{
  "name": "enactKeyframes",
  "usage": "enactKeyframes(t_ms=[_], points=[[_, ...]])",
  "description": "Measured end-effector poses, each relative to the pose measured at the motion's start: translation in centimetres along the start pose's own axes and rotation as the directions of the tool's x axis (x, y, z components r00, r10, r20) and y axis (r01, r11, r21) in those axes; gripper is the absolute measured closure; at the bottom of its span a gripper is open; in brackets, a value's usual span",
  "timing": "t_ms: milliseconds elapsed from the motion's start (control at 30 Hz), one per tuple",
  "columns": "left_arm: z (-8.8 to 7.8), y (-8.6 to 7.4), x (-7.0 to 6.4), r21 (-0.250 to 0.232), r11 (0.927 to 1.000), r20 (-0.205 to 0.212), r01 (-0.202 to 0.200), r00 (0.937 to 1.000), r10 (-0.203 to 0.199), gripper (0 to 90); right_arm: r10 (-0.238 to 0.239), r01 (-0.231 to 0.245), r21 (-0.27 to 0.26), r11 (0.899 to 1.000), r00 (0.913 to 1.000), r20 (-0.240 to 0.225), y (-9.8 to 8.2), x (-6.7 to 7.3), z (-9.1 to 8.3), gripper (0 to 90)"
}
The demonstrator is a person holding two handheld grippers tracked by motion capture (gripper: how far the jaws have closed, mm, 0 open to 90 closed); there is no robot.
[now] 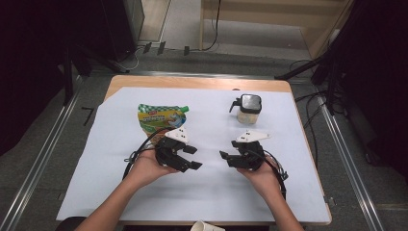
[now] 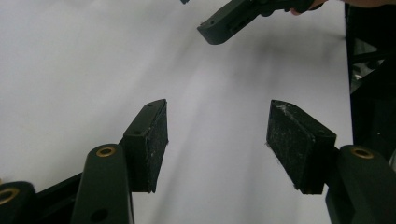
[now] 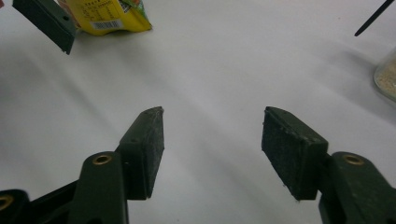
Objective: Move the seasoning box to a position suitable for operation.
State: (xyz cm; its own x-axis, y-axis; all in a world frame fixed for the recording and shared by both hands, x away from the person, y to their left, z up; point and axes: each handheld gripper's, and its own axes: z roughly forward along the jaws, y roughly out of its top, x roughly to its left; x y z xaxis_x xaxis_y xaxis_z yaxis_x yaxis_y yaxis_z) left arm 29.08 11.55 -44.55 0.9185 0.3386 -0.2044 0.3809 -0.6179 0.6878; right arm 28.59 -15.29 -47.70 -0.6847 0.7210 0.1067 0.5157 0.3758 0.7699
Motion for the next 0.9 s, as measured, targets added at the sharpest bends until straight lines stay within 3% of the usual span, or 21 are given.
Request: enactKeyframes(t_ms=[167,267,400,667,767,900], points=[[0.6,-0.1,-0.2,0.014,0.9999,-0.013,-0.004,0.9999,0.004,39.4,0.013,-0.013,-0.005,1.000,0.9999,-0.002,-0.2,-0.3,0.0,42.5],[0.7,-0.1,-0.3,0.023,0.9997,-0.014,-0.010,0.9998,0.010,40.3,0.036,-0.036,0.000,0.999,0.9988,-0.034,-0.2,-0.5,-0.1,45.1],[0.8,0.0,-0.3,0.024,0.9993,-0.025,-0.028,0.9993,0.028,40.3,0.024,-0.024,-0.002,1.000,0.9994,-0.026,-0.3,-0.5,-0.2,45.1],[1.4,0.5,-0.5,0.027,0.9985,0.006,-0.048,0.9988,0.048,40.4,0.057,-0.057,0.002,0.998,0.9979,-0.030,-1.0,-0.5,-0.7,43.7],[1.7,0.7,-0.5,0.032,0.9992,0.044,-0.023,0.9988,0.022,39.4,0.063,-0.063,-0.003,0.998,0.9977,-0.026,-1.1,-0.6,-0.9,44.3],[1.6,0.8,-0.5,0.027,0.9996,0.054,-0.008,0.9985,0.007,39.7,0.066,-0.066,0.001,0.998,0.9976,-0.024,-1.2,-0.6,-1.0,44.7]])
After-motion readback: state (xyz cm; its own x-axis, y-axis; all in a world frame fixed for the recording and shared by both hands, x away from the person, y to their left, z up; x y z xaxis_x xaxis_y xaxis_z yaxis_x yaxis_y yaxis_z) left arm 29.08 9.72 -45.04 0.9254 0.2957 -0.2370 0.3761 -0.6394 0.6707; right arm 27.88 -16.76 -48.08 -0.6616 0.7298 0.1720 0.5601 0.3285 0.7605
